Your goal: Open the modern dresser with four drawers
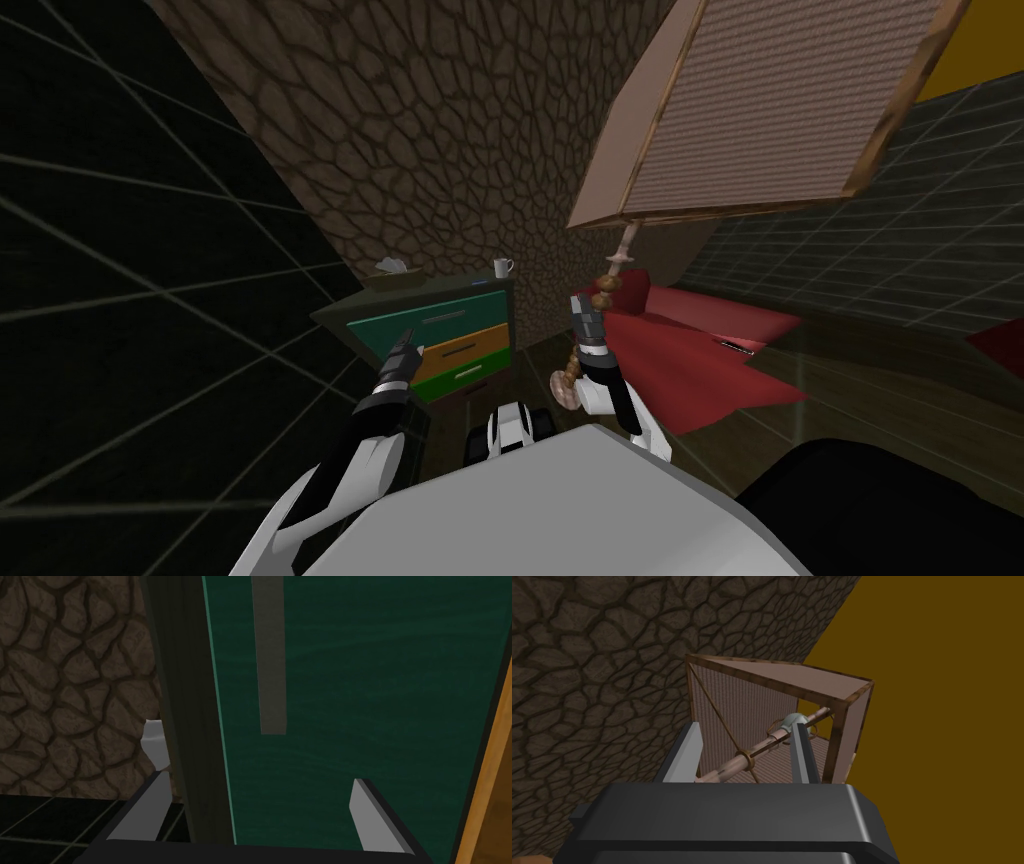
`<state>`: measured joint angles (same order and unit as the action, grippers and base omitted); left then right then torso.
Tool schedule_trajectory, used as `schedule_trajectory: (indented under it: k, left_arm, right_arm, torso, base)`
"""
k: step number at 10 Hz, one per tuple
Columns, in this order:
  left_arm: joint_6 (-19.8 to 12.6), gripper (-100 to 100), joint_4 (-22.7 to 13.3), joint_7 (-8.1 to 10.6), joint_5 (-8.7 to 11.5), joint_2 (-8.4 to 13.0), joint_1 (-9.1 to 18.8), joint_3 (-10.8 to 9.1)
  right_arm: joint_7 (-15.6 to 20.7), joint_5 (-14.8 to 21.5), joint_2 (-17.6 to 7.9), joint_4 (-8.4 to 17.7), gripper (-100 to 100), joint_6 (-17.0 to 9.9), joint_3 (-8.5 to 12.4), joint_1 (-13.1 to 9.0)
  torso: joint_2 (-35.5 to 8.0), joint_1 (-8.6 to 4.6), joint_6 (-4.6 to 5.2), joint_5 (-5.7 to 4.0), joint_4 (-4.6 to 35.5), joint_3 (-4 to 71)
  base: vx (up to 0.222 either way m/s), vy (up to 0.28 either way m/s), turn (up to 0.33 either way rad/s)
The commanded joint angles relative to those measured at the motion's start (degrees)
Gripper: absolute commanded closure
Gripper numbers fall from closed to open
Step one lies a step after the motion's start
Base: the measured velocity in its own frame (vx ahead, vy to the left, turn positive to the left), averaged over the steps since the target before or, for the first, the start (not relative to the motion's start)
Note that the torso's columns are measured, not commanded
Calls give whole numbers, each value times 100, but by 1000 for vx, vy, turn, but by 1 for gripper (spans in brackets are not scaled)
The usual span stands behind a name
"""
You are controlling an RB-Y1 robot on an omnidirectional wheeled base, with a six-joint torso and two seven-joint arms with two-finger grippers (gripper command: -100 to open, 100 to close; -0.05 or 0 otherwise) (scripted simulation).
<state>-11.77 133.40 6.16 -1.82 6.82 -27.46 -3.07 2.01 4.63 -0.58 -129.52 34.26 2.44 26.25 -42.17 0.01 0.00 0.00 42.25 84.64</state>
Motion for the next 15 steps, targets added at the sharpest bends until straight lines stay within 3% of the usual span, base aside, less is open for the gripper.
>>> schedule_trajectory:
  k: [1, 2, 3, 6, 7, 13, 14, 15]
  left_arm:
    - [-127, -100, 68, 20, 9, 26, -1, -27]
    - [-180, -100, 87, 28, 13, 89, 1, -39]
    - [-223, -100, 87, 34, 17, -166, 6, -49]
    - [-237, -100, 87, 36, 18, -462, 7, -52]
    - [-238, -100, 88, 35, 17, -398, 11, -51]
    - [-630, -100, -134, -10, -330, -949, 670, -813]
    - [-587, -100, -108, 4, -278, -873, 592, -737]
    - [-552, 100, -90, -1, -260, -841, 539, -661]
  right_arm:
    - [0, 0, 0, 0, 0, 0, 0, 1]
    - [0, 0, 0, 0, 0, 0, 0, 1]
    - [0, 0, 0, 0, 0, 0, 0, 1]
    - [0, 0, 0, 0, 0, 0, 0, -1]
    - [0, 0, 0, 0, 0, 0, -1, -1]
    - [0, 0, 0, 0, 0, -1, 0, -2]
    - [0, 0, 0, 1, 0, -1, -1, -3]
    - [0, 0, 0, 0, 0, 0, 0, -1]
  torso:
    - [8, 2, 0, 0, -2, 4]
    - [8, -2, 0, 0, -3, 6]
    - [0, 2, 0, 0, -1, 1]
    - [-45, -11, 0, -4, 12, -27]
    - [-45, -6, 0, -2, 13, -28]
    - [-9, -2, -1, -1, 3, -5]
    - [-2, 0, 7, -2, 3, -1]
    - [10, 0, 0, -1, -1, 7]
  base:
    - [177, 17, -17]
    - [181, 28, -10]
    - [170, 32, -13]
    - [62, -6, -1]
    - [3, -5, 0]
    - [-50, 30, -243]
    - [-35, 10, -53]
    - [15, -6, 229]
